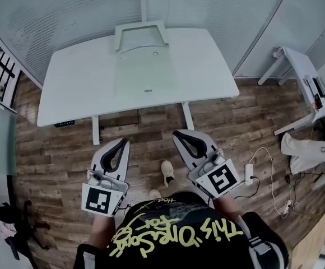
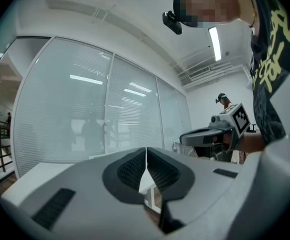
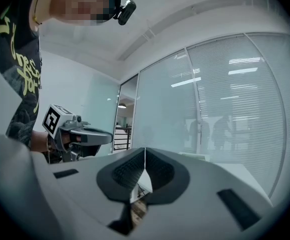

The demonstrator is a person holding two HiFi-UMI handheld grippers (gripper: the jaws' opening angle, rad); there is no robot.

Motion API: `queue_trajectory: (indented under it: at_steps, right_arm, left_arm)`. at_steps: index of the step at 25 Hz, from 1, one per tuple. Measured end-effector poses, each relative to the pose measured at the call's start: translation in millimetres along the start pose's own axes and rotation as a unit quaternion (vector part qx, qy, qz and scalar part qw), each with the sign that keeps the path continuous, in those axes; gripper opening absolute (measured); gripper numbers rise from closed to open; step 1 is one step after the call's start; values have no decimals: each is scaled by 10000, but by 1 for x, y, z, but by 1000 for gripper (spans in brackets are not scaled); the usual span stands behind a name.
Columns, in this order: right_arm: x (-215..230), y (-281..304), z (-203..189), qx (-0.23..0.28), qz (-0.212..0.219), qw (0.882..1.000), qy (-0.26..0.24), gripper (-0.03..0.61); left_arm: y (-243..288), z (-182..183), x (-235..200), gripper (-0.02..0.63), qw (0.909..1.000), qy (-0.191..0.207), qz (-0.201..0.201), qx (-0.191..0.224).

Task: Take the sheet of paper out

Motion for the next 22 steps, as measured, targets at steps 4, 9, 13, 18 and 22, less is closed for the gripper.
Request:
queue_trajectory:
  at_steps: [4, 9, 13, 18, 22]
  right_arm:
    - [20, 13, 0, 26, 9, 10000, 21, 9]
    - [45, 31, 1, 134, 65, 9999, 29, 9]
    - [64, 44, 2, 160, 125, 9998, 21, 9]
    - [90, 56, -4, 157, 236, 9996, 25, 9]
    - [108, 63, -7, 141, 370, 9992, 18, 9]
  left_arm:
    - [19, 4, -9, 12, 9999, 21, 33, 100]
    - [43, 4, -23, 12, 9999, -11, 131, -22]
    - [63, 6, -33, 12, 9997, 3, 218, -61]
    - [92, 13, -39, 12, 9983, -370, 445, 84]
    - [107, 11, -45, 12, 9979, -299, 571, 76]
Point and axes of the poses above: the fingertips, and each gripper's own axes: y forward along the fingers, x to its right, z out of its top, the point moved 1 cm from there along -y, backward along the fingers, and after that the axes turned 3 degrees about -y, right-handed, at the moved point
